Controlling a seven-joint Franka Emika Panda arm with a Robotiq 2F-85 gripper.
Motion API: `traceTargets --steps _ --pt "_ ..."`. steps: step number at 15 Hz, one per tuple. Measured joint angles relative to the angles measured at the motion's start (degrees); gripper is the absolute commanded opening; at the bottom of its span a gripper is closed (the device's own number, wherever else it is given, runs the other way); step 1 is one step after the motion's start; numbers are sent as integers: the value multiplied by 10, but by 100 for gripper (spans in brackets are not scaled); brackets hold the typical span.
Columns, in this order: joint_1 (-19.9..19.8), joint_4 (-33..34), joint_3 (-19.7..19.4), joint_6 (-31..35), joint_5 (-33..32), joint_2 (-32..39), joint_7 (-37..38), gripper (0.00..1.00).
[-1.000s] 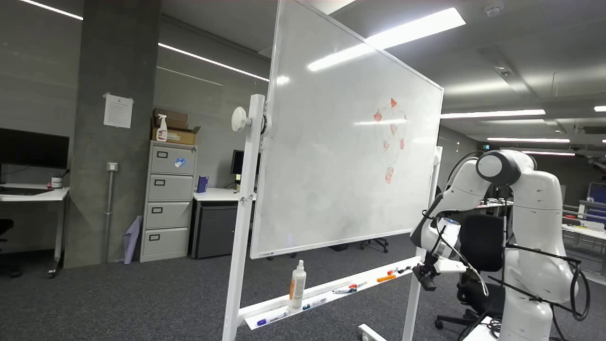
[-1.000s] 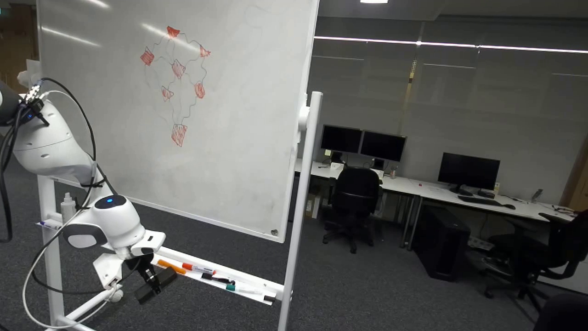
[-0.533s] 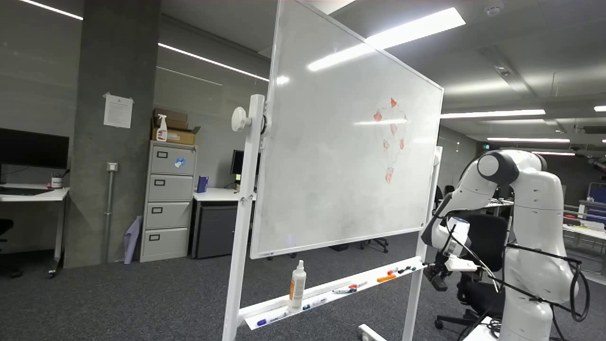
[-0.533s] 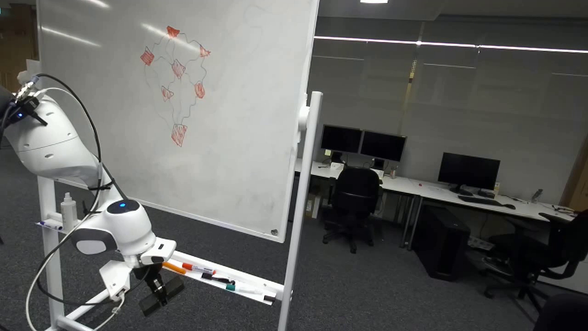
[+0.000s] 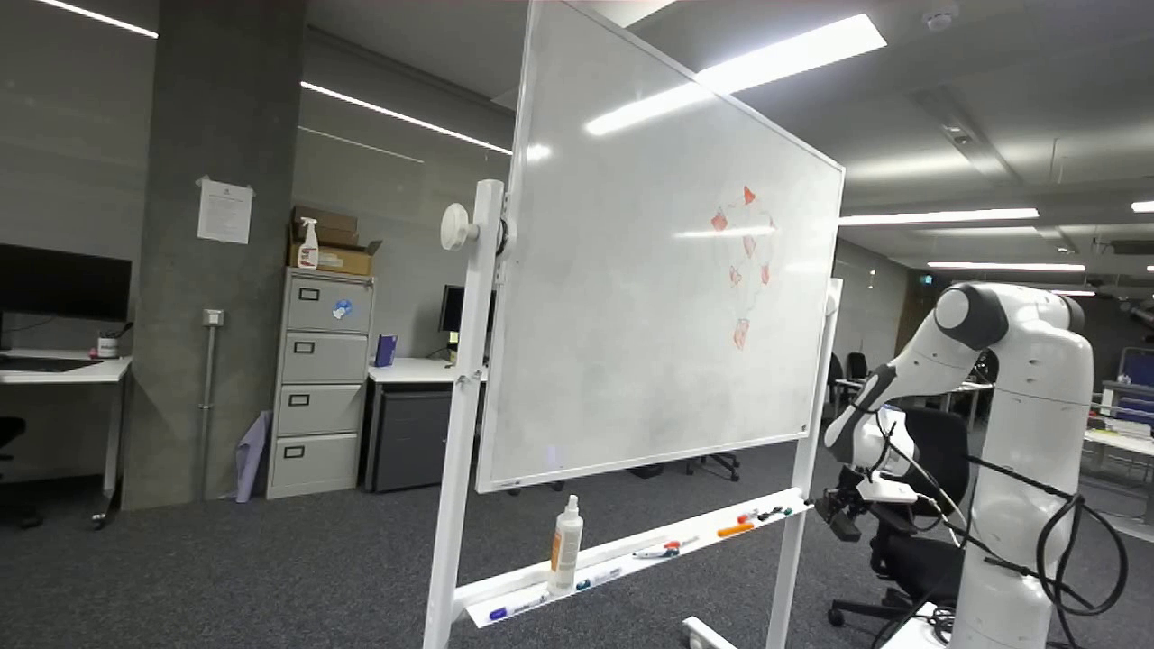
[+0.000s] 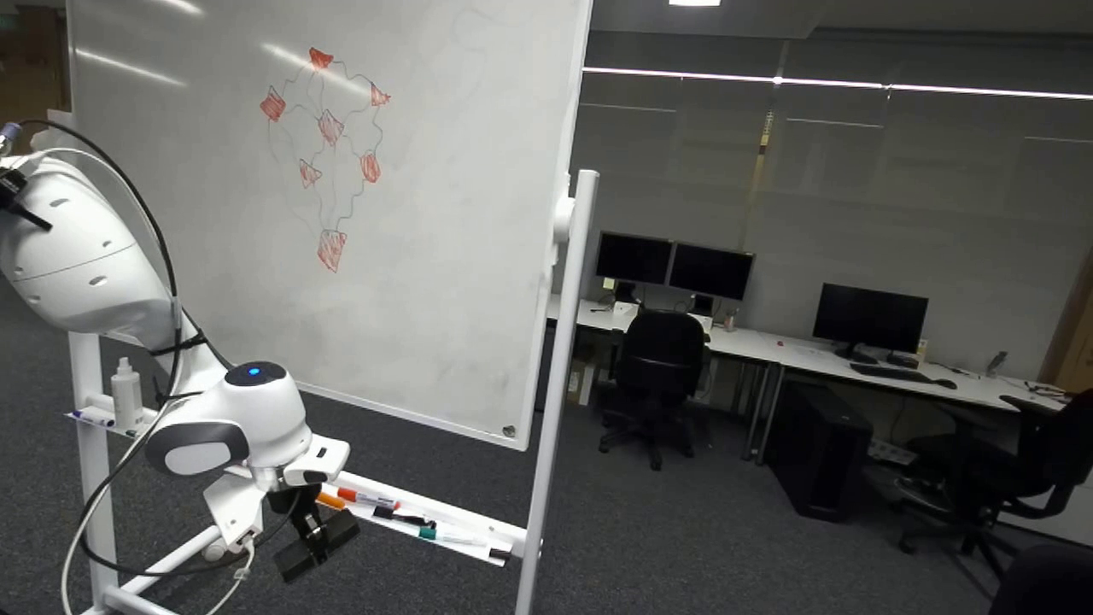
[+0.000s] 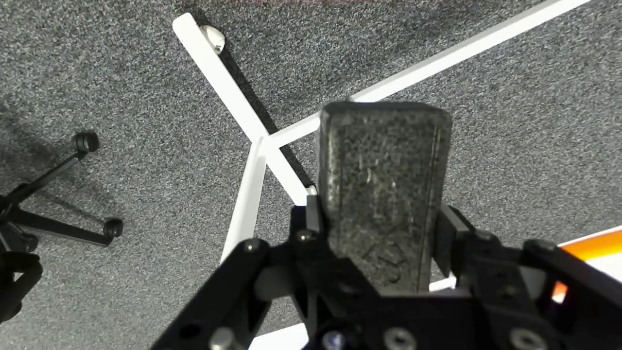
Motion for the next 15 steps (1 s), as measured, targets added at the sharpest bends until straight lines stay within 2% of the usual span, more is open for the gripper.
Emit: traceTargets --steps 1,3,4,11,12,15 --pt "-36 5 23 -19 -27 -15 16 56" --pt "-90 12 59 -52 -59 -45 38 56" --pt "-101 13 66 -58 -62 -56 39 56" --pt "-106 11 72 -63 -63 -66 39 56" --pt "-106 11 72 -63 -63 -66 39 31" --pt "-106 11 72 -63 -62 -65 39 31"
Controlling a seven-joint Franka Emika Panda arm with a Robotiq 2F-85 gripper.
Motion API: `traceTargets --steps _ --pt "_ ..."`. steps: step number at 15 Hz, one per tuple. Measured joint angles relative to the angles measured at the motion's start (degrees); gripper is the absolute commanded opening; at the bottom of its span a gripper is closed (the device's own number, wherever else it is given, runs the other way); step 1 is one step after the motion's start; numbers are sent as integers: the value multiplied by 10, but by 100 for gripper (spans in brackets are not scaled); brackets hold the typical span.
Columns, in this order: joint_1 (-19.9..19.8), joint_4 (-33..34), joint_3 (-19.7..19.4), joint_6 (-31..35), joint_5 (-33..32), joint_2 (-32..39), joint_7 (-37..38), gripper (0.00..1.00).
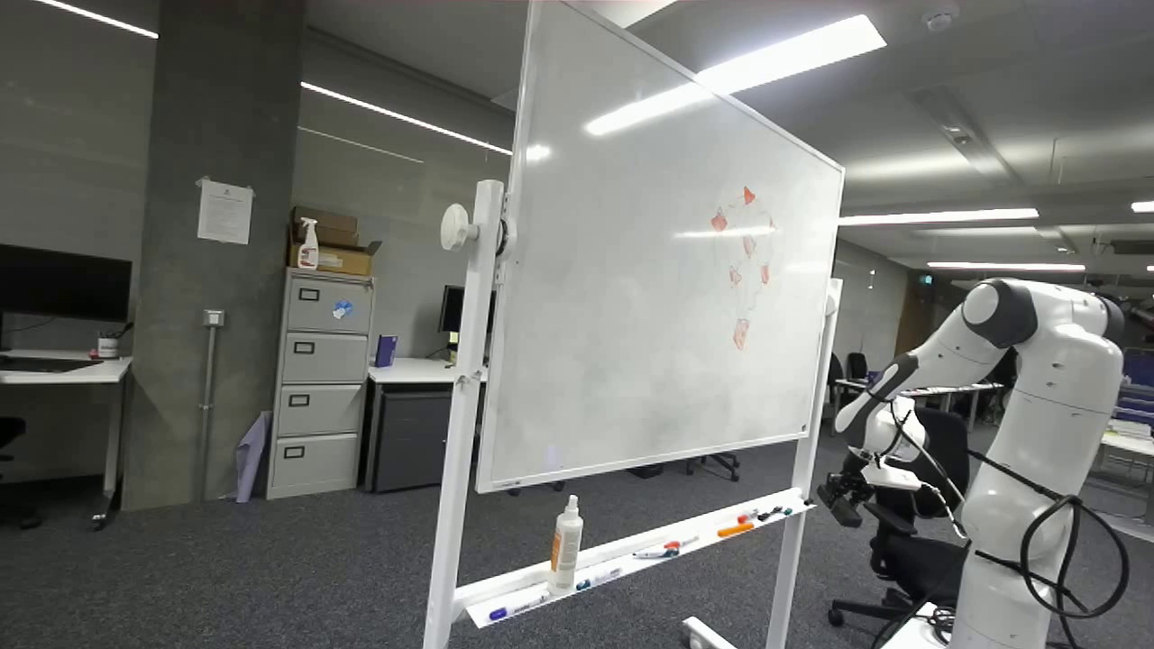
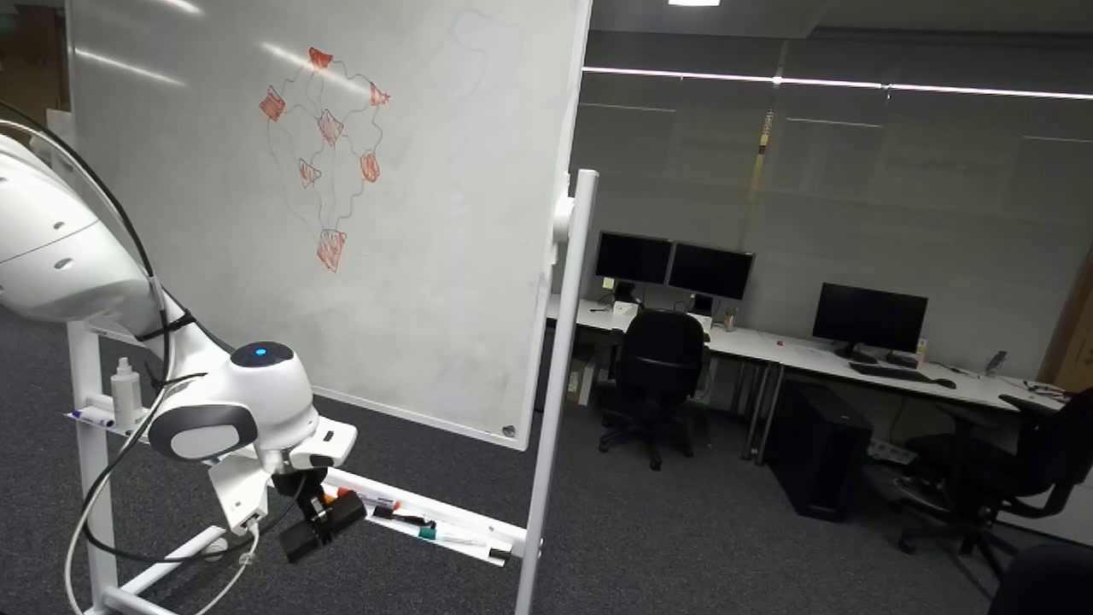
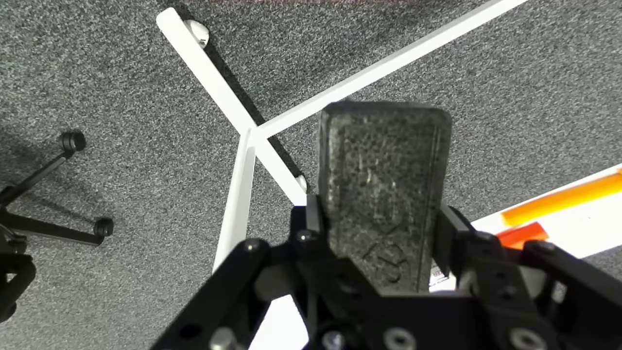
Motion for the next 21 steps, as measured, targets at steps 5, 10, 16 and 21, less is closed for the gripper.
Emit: traceTargets --steps 5,10,16,21 --pt "-2 13 8 2 -17 -7 3 31" --pt "-72 52 102 2 -91 -33 60 31" --pt "-143 66 214 -19 -161 -120 122 31" --pt "-144 64 258 -59 -161 -231 123 31"
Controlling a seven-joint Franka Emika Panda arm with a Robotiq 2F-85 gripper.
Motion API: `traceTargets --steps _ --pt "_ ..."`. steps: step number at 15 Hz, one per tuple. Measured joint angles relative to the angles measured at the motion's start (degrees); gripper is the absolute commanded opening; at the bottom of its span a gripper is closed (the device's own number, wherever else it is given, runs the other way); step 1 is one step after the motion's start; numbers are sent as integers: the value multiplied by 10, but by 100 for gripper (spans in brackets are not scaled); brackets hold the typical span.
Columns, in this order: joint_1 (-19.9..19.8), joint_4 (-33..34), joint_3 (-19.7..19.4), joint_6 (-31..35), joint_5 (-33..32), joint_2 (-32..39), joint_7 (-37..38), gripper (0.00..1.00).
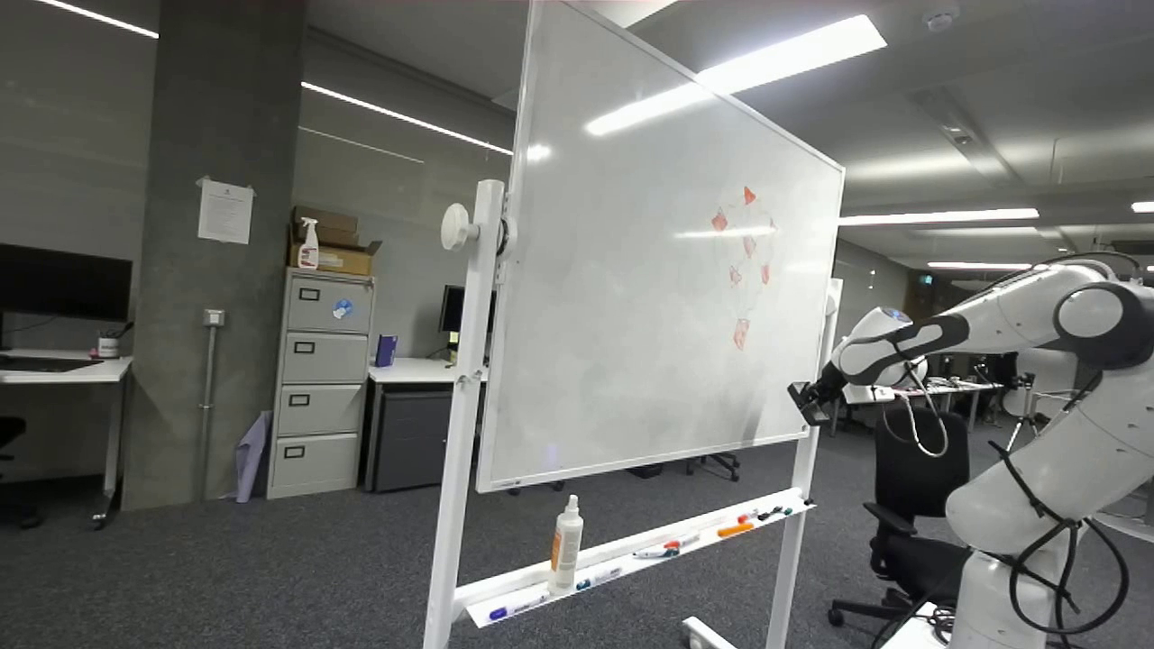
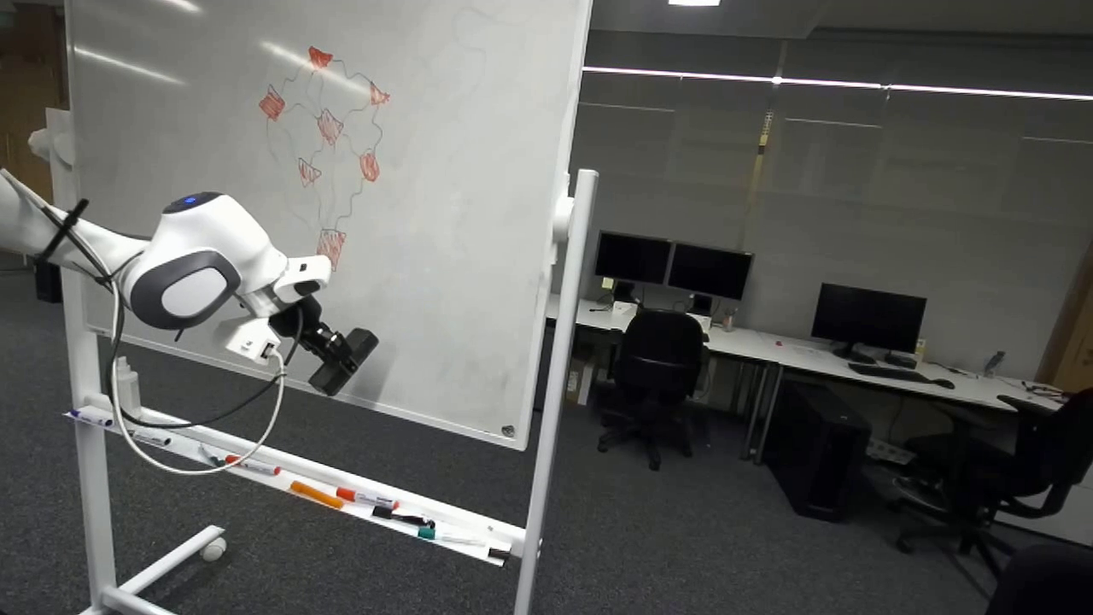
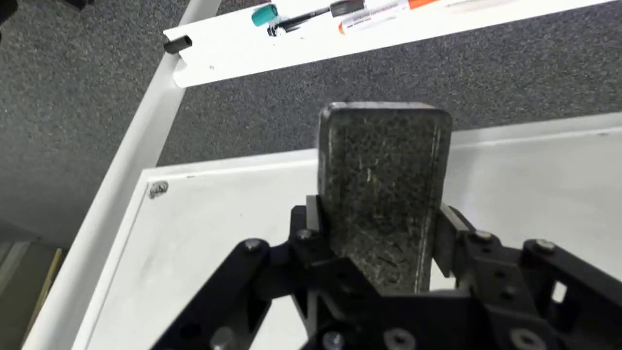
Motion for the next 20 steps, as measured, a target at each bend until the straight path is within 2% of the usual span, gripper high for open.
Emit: traceTargets --steps 5,9,10,13,20 --pt "5 0 34 -30 1 -106 0 31" --pt "40 -2 46 -29 12 -171 2 31" --pt "53 -4 46 -19 18 -183 5 56" --pt "80 -16 46 0 32 -208 14 56" --pt "83 -21 46 1 34 -213 14 56"
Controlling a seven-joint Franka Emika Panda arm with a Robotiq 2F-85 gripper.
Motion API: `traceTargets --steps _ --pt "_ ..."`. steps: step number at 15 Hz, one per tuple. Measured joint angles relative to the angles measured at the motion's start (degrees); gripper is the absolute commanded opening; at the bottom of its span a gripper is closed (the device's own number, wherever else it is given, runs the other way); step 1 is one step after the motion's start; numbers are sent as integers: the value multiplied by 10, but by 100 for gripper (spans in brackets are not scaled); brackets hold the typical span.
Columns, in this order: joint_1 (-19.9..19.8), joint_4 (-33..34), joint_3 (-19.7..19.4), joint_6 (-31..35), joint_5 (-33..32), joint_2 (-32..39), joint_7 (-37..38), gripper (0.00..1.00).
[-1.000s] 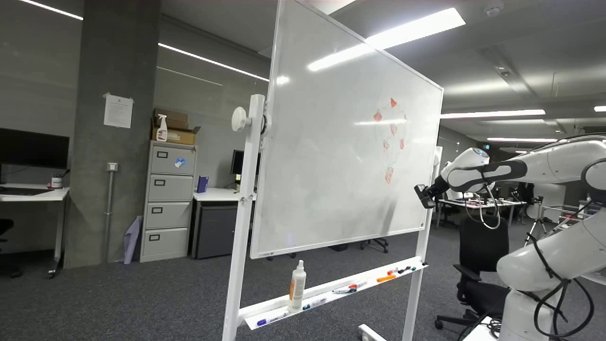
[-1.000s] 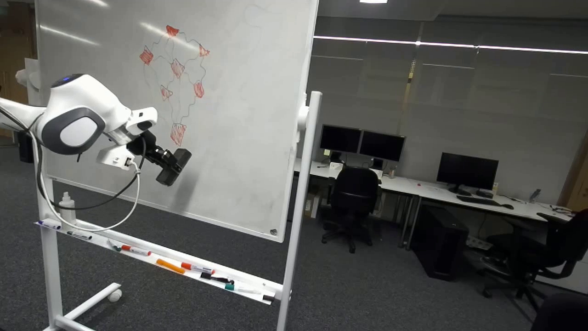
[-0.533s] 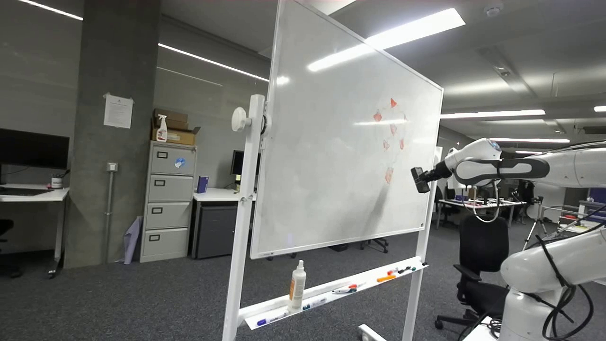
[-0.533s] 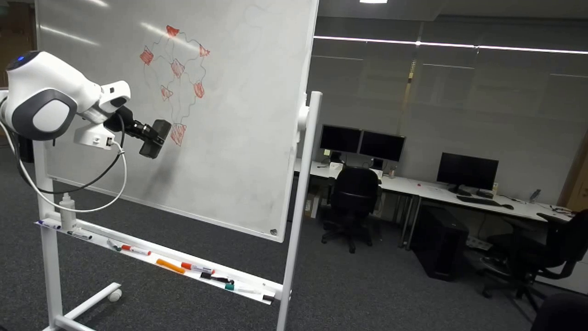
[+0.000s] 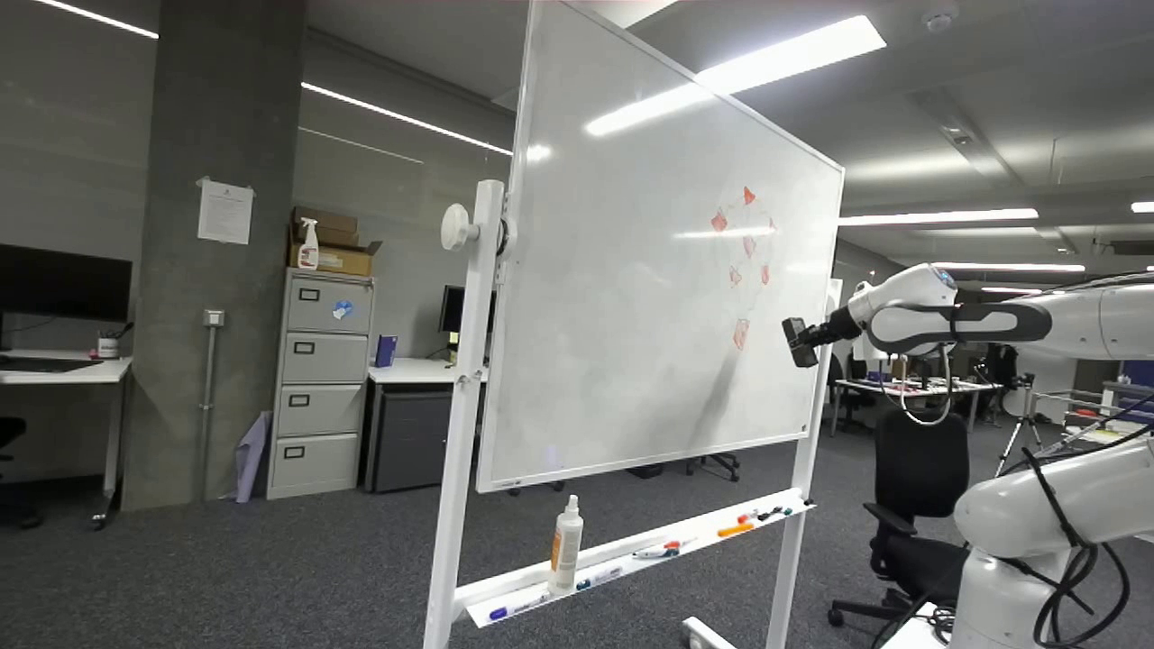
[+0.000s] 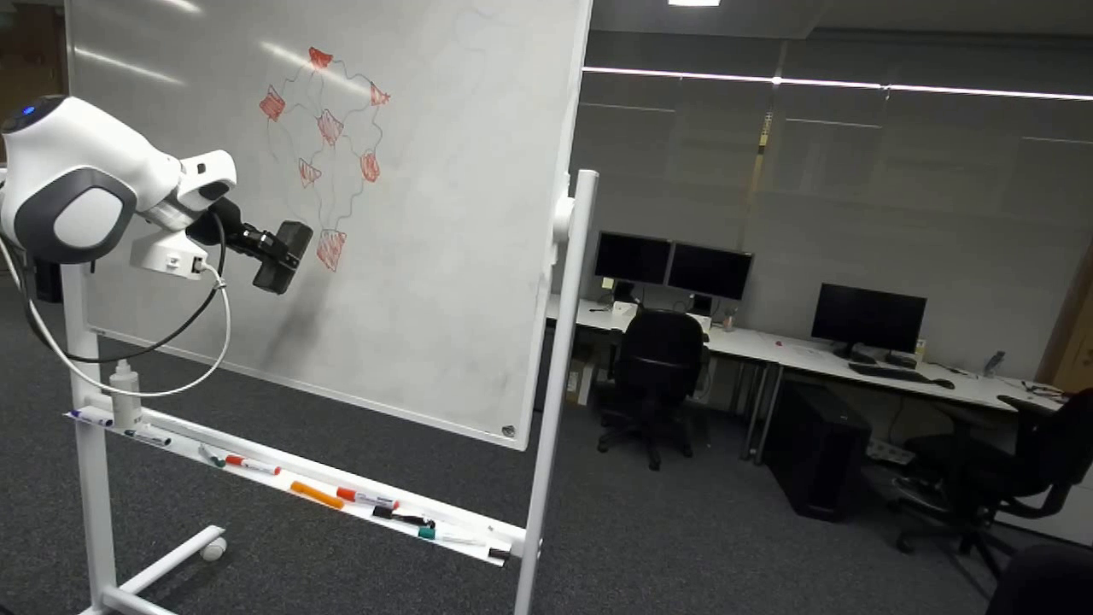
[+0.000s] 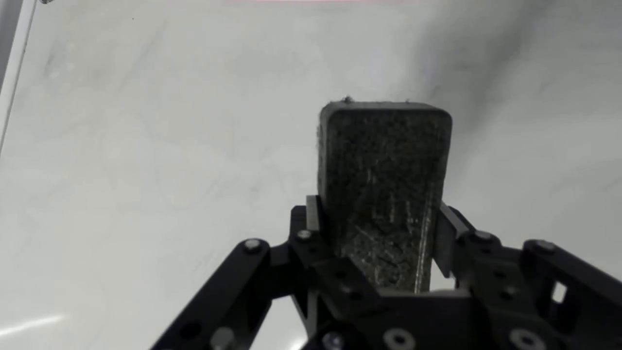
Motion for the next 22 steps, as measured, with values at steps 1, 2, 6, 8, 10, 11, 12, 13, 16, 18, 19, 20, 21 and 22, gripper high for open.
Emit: traceTargets --steps 1,2,6,8,10,11,12,13,16,18,19,20,21,22 --pt "0 0 0 0 0 0 0 56" --pt "0 0 0 0 0 0 0 56" --pt "0 0 0 0 0 0 0 56" --pt "0 0 0 0 0 0 0 56" --pt "0 0 0 0 0 0 0 56" --pt "0 0 0 0 0 0 0 56" --pt "0 0 0 0 0 0 0 56" --pt "0 0 0 0 0 0 0 56" --pt "0 0 0 0 0 0 0 56" --pt "0 0 0 0 0 0 0 56" --pt "0 0 0 0 0 0 0 56" --pt "0 0 0 0 0 0 0 31" --pt "0 0 0 0 0 0 0 31" --pt "0 0 0 -1 0 0 0 31"
